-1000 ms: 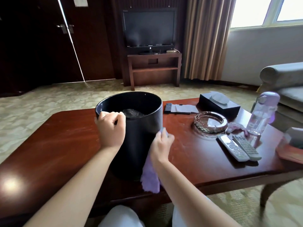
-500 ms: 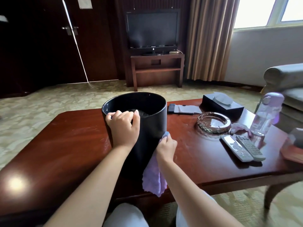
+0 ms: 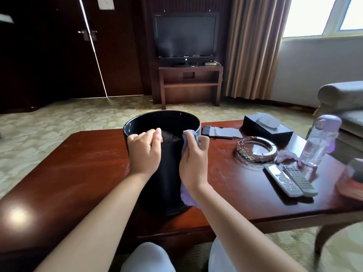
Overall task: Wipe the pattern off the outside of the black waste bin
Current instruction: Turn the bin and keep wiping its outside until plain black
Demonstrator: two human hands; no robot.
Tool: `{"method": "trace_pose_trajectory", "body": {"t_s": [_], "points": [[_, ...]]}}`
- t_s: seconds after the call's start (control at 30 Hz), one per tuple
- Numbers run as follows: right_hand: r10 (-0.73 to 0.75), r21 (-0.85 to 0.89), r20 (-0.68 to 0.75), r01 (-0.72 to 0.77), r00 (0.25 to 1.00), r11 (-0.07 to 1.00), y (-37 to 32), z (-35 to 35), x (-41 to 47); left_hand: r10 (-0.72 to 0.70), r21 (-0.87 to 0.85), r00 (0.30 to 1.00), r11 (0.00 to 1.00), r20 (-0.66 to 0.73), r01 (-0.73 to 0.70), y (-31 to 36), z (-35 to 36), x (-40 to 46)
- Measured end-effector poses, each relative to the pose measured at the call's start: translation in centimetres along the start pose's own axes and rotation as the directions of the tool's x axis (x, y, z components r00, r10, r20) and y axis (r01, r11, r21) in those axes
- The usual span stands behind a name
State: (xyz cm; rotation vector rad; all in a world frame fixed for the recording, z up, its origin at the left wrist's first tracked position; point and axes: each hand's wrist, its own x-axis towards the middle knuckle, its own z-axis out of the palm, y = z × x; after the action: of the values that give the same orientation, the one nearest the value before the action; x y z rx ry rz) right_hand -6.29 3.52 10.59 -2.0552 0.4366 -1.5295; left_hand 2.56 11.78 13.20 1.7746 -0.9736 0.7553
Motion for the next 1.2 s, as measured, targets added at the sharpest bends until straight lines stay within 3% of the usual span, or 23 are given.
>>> {"method": "trace_pose_trajectory", "body": {"t_s": [0.07,0.13,0.23,0.37,0.43,0.57,0.77,0.83,0.93,1.03,1.1,1.2], "points": [[-0.133,-0.079,0.097,0.141,0.986,0.987,0.1,-0.2,-0.6,-0.029,-0.146,0.999,0.989,-0.018,0.026,0.1,-0.6,0.0],[-0.13,-0.1,0.095,0.139,0.987,0.985,1.0,-0.5,-0.2,-0.049,-0.228,0.998,0.973,-0.032,0.04,0.1,-1.0,0.2],[-0.02,-0.107,0.006,0.021,1.0,0.994,1.0,-0.6,0.3,-0.067,-0.25,0.997,0.966,-0.026,0.058,-0.3,-1.2,0.5],[-0.161,-0.157,0.215,0.197,0.963,0.968,-0.8,-0.4,-1.3,-0.091,-0.271,0.995,0.959,-0.025,0.081,-0.5,-1.2,0.5],[-0.183,-0.187,0.235,0.229,0.955,0.955,-0.4,-0.7,-1.0,-0.108,-0.299,0.994,0.949,-0.023,0.096,-0.4,-1.4,0.4],[-0.014,-0.189,0.129,0.038,0.992,0.981,-0.9,-0.2,-1.1,-0.163,-0.358,0.987,0.921,0.004,0.153,-0.2,-1.8,0.6],[-0.152,-0.184,0.296,0.213,0.943,0.96,-2.8,0.3,-2.0,-0.193,-0.379,0.981,0.909,-0.015,0.173,-0.1,-1.6,0.5],[-0.137,-0.194,0.348,0.214,0.928,0.957,-2.0,-0.4,-1.3,-0.187,-0.375,0.982,0.911,-0.007,0.171,-0.2,-1.7,0.5],[-0.028,-0.209,0.166,0.063,0.986,0.976,0.2,-1.6,0.1,-0.175,-0.368,0.984,0.915,0.01,0.166,-0.3,-1.6,0.7],[-0.018,-0.263,0.096,0.042,0.995,0.964,1.5,-1.3,0.6,-0.176,-0.355,0.984,0.921,-0.007,0.162,-0.2,-1.4,0.7],[0.002,-0.25,0.09,0.021,0.996,0.968,0.6,-0.7,0.1,-0.178,-0.342,0.984,0.926,-0.022,0.16,-0.1,-1.2,0.6],[-0.097,-0.245,0.168,0.137,0.981,0.96,-0.4,-0.6,-0.9,-0.167,-0.34,0.986,0.928,-0.016,0.152,0.2,-1.1,0.5]]}}
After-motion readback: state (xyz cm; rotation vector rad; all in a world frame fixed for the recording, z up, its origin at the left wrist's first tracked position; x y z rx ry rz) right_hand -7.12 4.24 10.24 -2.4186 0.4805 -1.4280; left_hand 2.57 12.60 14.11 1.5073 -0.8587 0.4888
